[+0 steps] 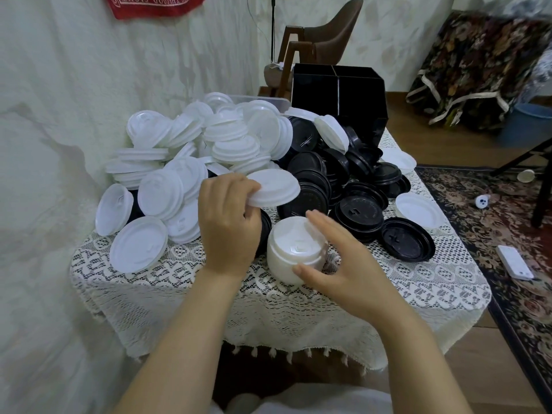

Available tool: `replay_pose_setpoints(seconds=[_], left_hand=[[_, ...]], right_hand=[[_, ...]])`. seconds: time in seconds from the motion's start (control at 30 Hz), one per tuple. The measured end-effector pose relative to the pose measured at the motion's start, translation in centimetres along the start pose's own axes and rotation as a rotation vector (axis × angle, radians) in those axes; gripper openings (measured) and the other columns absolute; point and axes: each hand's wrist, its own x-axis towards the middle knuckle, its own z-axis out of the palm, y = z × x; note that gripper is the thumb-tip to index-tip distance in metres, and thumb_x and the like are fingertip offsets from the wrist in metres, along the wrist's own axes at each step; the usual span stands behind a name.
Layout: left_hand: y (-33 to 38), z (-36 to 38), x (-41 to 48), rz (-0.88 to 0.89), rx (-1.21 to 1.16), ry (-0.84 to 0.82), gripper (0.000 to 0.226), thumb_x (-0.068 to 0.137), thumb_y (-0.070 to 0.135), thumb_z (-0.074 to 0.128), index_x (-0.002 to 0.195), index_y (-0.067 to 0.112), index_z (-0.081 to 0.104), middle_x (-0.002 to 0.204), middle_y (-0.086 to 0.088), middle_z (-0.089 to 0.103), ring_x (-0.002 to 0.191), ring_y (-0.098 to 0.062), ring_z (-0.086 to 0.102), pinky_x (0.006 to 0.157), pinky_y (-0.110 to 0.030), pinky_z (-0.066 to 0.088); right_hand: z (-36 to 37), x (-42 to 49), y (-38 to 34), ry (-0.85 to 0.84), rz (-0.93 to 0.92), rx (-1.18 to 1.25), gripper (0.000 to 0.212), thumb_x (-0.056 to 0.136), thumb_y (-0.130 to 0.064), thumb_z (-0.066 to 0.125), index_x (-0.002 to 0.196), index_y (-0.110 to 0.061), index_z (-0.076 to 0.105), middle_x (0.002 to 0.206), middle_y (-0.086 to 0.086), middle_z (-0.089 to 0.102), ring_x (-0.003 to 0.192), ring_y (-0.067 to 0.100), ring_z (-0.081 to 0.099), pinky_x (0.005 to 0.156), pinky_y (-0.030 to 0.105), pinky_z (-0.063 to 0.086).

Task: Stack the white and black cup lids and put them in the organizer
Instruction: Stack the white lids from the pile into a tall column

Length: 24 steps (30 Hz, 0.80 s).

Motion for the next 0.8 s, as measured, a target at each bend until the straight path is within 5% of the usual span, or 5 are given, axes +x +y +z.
replay_pose_setpoints(seconds=[0.2, 0.33, 0.53, 0.7, 0.8], left_hand=[[2.9, -0.7, -0.2, 0.186, -0.104, -0.017, 0.021, 0.081, -0.008, 0.061, 0.089, 0.01, 0.057, 0.088, -0.008, 0.058, 0.082, -0.024, 0.05, 0.071, -0.036, 0.046], [3.9, -1.1, -0.6, 0.189, -0.205, -0.055, 0.016, 0.086, -0.007, 0.053, 0.092, 0.007, 0.058, 0.091, -0.007, 0.053, 0.081, -0.023, 0.049, 0.079, -0.022, 0.04], [4.3, -1.6, -0.7, 0.17, -0.242, -0.13, 0.026, 0.083, -0.009, 0.056, 0.103, 0.008, 0.055, 0.103, -0.006, 0.049, 0.092, -0.022, 0.051, 0.093, -0.016, 0.038], [3.9, -3.2, -0.1, -0.396, -0.447, -0.301, 0.05, 0.074, -0.006, 0.048, 0.116, 0.02, 0.055, 0.116, 0.007, 0.054, 0.113, -0.01, 0.053, 0.1, -0.032, 0.046], [3.6, -4.3, 0.3, -0.73, -0.724, -0.478, 0.047, 0.078, 0.006, 0.051, 0.117, 0.032, 0.056, 0.124, 0.012, 0.06, 0.119, -0.002, 0.054, 0.103, -0.026, 0.045]], right_hand=[[0.1, 0.5, -1.8, 0.195, -0.161, 0.189, 0.086, 0.074, -0.047, 0.071, 0.148, -0.037, 0.027, 0.154, -0.018, 0.031, 0.141, -0.006, 0.025, 0.116, 0.017, 0.025], [0.2, 0.8, -1.9, 0.243, -0.192, 0.255, 0.076, 0.072, -0.044, 0.074, 0.137, -0.042, 0.036, 0.148, -0.012, 0.041, 0.138, 0.004, 0.037, 0.114, 0.037, 0.035], [-0.1, 1.1, -1.3, 0.271, -0.192, 0.318, 0.065, 0.068, -0.04, 0.08, 0.125, -0.045, 0.048, 0.137, -0.006, 0.054, 0.13, 0.011, 0.05, 0.107, 0.038, 0.044], [-0.6, 1.0, -0.6, 0.262, -0.183, 0.276, 0.063, 0.069, -0.035, 0.08, 0.124, -0.044, 0.049, 0.138, -0.008, 0.052, 0.132, 0.01, 0.047, 0.109, 0.037, 0.042], [-1.0, 0.9, -0.3, 0.229, -0.147, 0.293, 0.06, 0.071, -0.04, 0.082, 0.121, -0.045, 0.049, 0.139, -0.007, 0.052, 0.131, 0.008, 0.047, 0.11, 0.035, 0.041]])
